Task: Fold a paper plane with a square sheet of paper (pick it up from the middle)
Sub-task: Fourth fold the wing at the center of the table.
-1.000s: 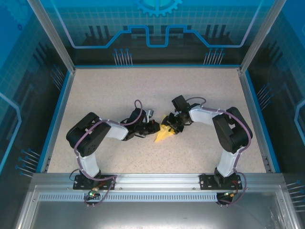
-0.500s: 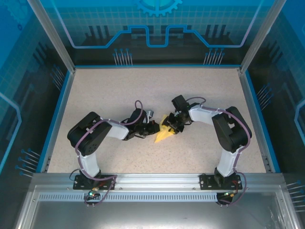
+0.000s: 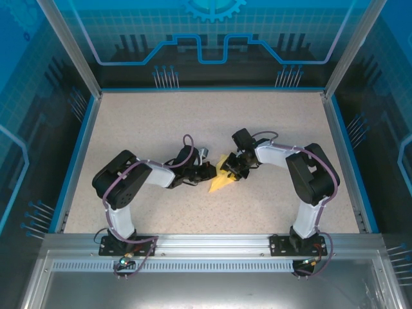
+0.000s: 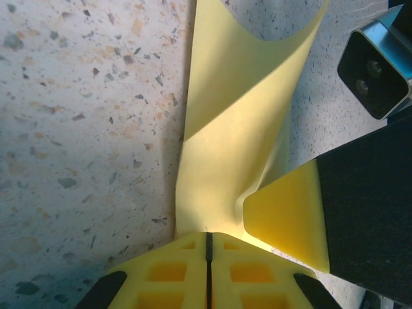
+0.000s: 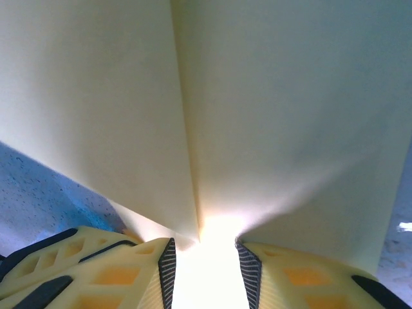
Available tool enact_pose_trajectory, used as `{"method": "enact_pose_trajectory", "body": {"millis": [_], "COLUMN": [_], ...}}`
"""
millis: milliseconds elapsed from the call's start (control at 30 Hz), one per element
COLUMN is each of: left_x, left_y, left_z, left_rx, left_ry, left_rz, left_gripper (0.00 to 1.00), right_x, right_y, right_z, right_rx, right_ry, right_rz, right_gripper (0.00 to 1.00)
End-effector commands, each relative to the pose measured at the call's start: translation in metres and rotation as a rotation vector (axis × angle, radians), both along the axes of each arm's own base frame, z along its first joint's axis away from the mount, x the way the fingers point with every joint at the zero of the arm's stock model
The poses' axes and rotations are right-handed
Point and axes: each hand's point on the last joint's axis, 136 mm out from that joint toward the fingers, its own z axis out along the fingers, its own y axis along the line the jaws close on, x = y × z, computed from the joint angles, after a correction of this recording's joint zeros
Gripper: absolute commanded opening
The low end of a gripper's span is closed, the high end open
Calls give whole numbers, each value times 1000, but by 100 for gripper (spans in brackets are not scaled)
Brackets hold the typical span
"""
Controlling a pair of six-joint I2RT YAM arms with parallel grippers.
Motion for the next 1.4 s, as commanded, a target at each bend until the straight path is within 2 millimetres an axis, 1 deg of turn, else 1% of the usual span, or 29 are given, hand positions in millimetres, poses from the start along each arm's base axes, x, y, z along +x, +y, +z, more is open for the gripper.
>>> {"method": "enact_pose_trajectory", "body": {"millis": [0,200,233,300,633,1067,1233,1367], "left_x": [3,4,4,4,5,4,0,-7], "left_y": [0,-1,-1,-1,-5,-6,-4,1], "left_z": [-5,-6,-6,-6,-2,-9,-15,-22], "left_rx": [20,19,18,16,0,8,24,57], "left_ry": [-2,0,0,0,-7,11,33,64], "left_rz": [-15,-15,-16,-17,-32,-45,-48,-57], "left_gripper": [8,8,8,8,8,8,8,7], "right_x": [-40,-40,-41,-41,-39,-39,-34,-24], "right_y": [-37,-37,-37,-37,-37,-36,-33,-26], "right_z": [-43,-44,-44,-44,-44,-43,-38,-27], "right_rx": [-176,-178,-177,-176,-178,-176,-160,-126], "right_ry": [178,182,183,183,178,172,143,82], "right_rz": [-32,-34,-33,-33,-32,-25,-15,1], "right_gripper": [37,34,31,30,29,29,30,32]}}
